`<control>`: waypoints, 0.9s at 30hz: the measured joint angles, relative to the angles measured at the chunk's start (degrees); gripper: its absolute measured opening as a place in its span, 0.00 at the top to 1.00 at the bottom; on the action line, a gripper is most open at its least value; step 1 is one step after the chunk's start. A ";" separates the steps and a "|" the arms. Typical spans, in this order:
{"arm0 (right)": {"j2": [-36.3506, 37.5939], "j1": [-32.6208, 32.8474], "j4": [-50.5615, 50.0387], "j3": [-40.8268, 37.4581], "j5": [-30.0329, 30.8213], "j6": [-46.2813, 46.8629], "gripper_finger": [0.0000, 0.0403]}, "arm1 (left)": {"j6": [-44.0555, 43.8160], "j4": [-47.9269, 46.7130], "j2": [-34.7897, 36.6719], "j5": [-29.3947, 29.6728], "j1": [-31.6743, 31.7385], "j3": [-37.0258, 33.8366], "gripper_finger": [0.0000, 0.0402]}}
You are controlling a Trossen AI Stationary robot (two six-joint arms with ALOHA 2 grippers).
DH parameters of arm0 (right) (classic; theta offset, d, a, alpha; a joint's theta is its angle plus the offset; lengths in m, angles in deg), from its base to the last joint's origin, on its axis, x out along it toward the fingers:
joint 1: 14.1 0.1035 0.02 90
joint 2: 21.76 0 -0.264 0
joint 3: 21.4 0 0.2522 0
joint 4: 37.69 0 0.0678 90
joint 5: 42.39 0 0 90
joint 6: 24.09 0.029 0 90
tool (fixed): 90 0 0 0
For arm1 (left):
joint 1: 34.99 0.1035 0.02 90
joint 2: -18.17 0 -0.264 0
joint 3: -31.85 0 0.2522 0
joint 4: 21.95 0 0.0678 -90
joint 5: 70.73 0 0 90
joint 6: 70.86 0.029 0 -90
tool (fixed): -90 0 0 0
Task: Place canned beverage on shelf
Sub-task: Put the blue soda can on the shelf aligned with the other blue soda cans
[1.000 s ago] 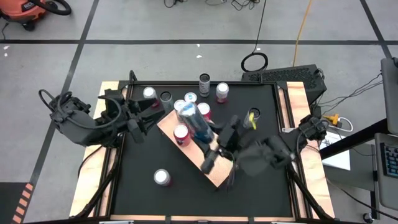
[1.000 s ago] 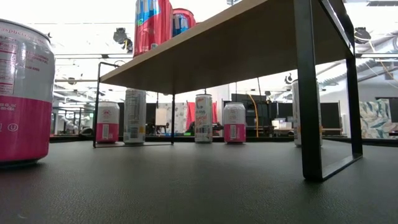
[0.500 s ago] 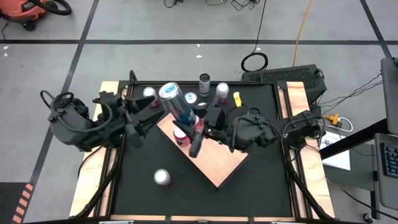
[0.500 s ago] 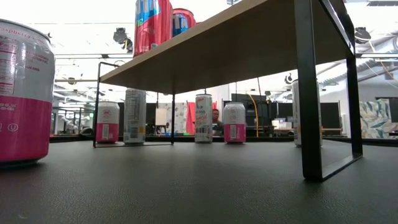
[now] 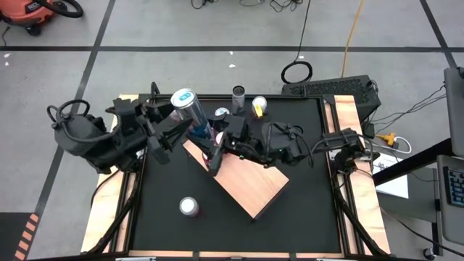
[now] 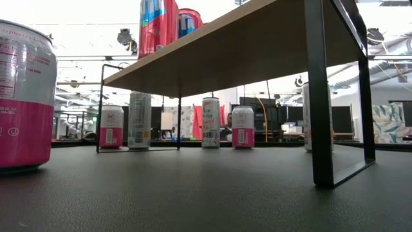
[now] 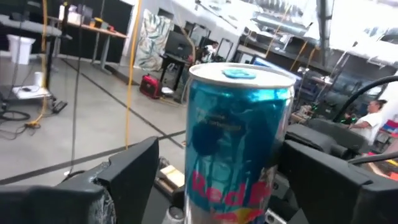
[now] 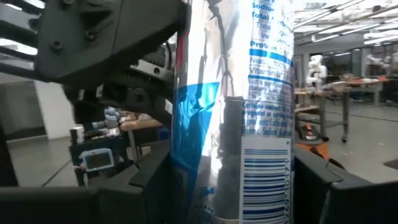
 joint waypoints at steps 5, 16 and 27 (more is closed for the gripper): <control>0.00 -1.41 0.55 0.00 -2.07 -0.05 0.47 | 6.11 7.43 0.02 -0.92 0.81 0.00 0.17; -0.22 -2.51 0.92 0.02 -2.96 0.77 0.47 | 8.92 11.87 0.11 -6.91 4.39 0.00 0.17; -0.52 -2.54 0.28 0.00 -2.94 -0.97 0.47 | 4.76 6.93 0.07 -4.19 4.83 0.00 0.17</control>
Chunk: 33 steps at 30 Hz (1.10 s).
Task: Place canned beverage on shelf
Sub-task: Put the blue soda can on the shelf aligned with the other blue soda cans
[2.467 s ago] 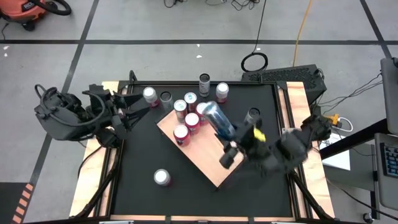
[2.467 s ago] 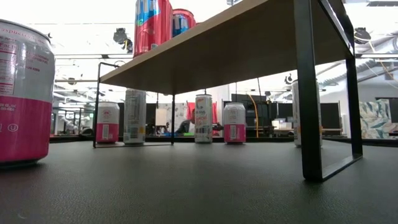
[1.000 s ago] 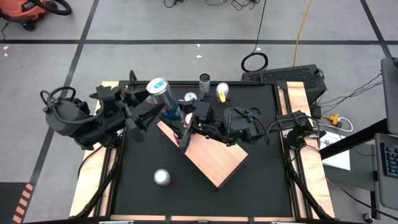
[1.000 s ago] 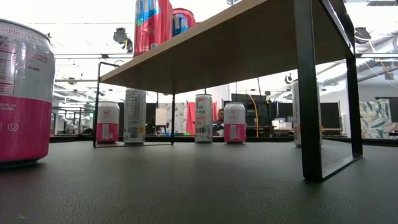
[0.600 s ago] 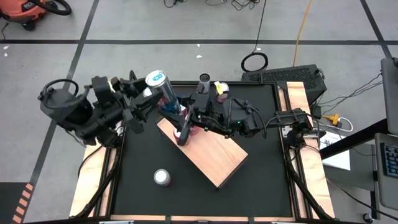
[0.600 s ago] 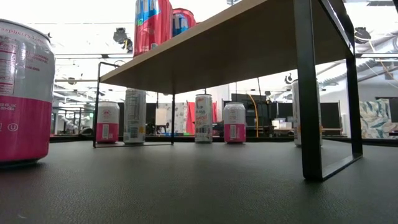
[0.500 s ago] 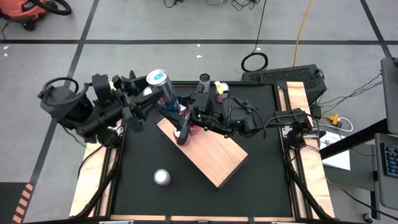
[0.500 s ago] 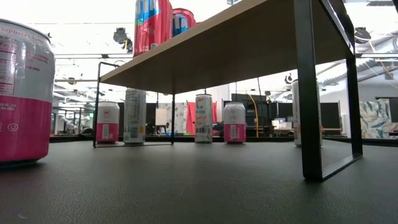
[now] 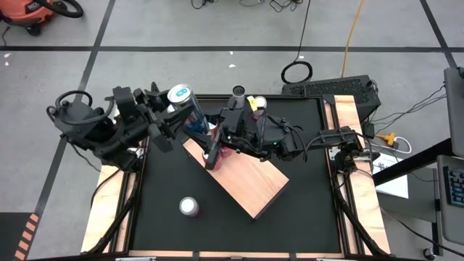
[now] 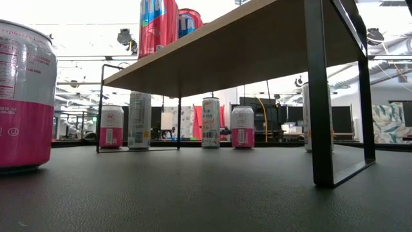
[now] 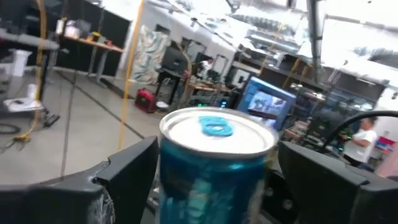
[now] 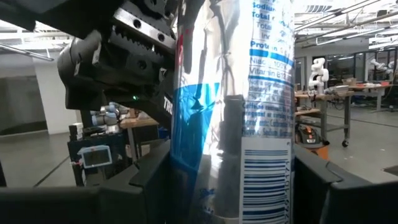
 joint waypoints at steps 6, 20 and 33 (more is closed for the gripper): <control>0.00 -0.02 0.26 0.00 0.05 -0.75 0.47 | -1.94 -0.40 -0.02 0.99 -0.04 0.00 0.17; 0.00 -0.02 -1.07 0.00 0.26 -0.76 0.47 | -2.12 -0.56 0.04 0.86 -0.04 0.00 0.17; 0.20 0.00 -2.67 0.00 0.32 -0.66 0.47 | -4.96 -2.96 0.09 0.69 -0.04 -0.02 0.33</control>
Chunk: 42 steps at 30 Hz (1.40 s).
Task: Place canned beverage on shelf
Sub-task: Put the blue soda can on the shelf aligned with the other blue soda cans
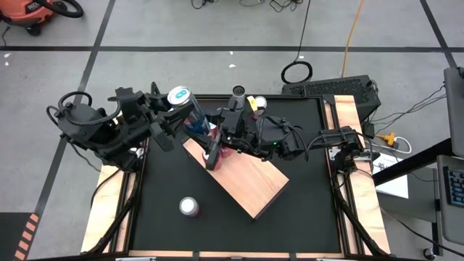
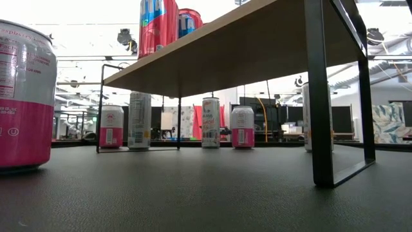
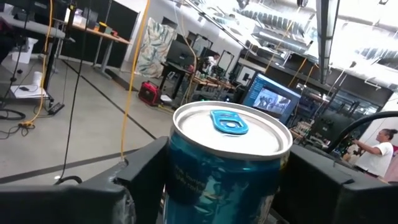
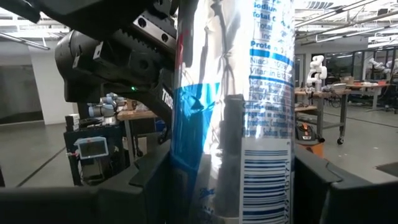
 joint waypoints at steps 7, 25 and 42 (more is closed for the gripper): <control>0.04 0.00 -0.47 0.04 -0.01 0.34 0.47 | 0.20 -0.23 0.02 0.04 0.00 -0.02 0.37; 3.41 0.26 -19.05 0.02 -3.24 12.64 0.23 | 1.50 0.26 1.54 -0.25 -0.90 -0.04 0.38; 17.66 5.02 -52.45 -0.02 -16.99 25.45 0.19 | -1.54 -19.74 10.15 -1.98 -1.90 0.07 0.38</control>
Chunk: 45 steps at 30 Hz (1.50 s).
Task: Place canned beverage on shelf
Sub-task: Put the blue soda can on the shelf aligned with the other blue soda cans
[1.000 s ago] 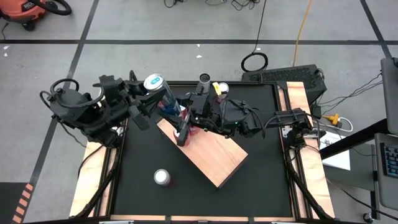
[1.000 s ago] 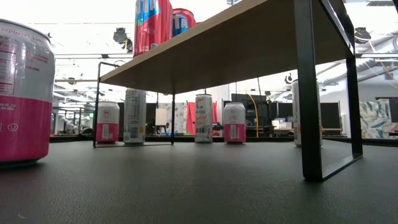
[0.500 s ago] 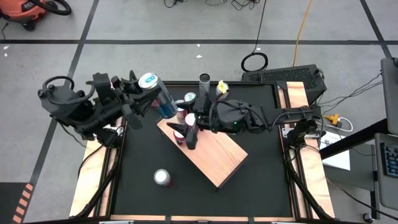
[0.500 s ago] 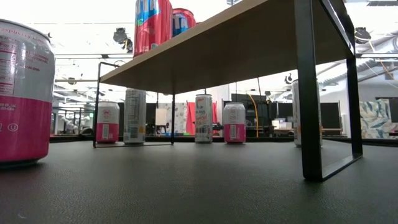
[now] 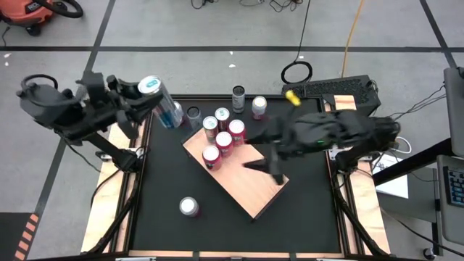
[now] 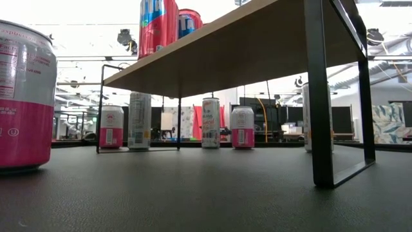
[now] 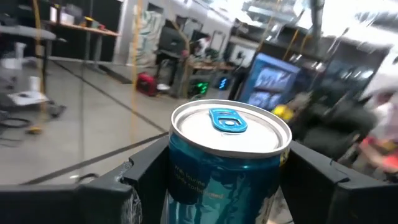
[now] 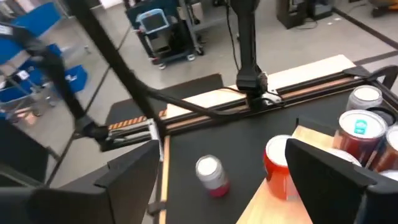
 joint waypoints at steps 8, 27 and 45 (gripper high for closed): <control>9.05 1.52 -4.19 0.02 0.05 -0.06 0.19 | -10.05 -7.63 -0.26 2.79 0.00 -6.34 0.38; 14.73 1.52 -11.85 0.02 -0.40 0.64 0.19 | -37.46 -5.12 15.13 9.92 -0.46 -48.95 0.38; 11.89 1.54 -11.47 0.02 -1.60 -0.77 0.19 | -28.55 22.17 19.51 4.61 1.52 -68.41 0.38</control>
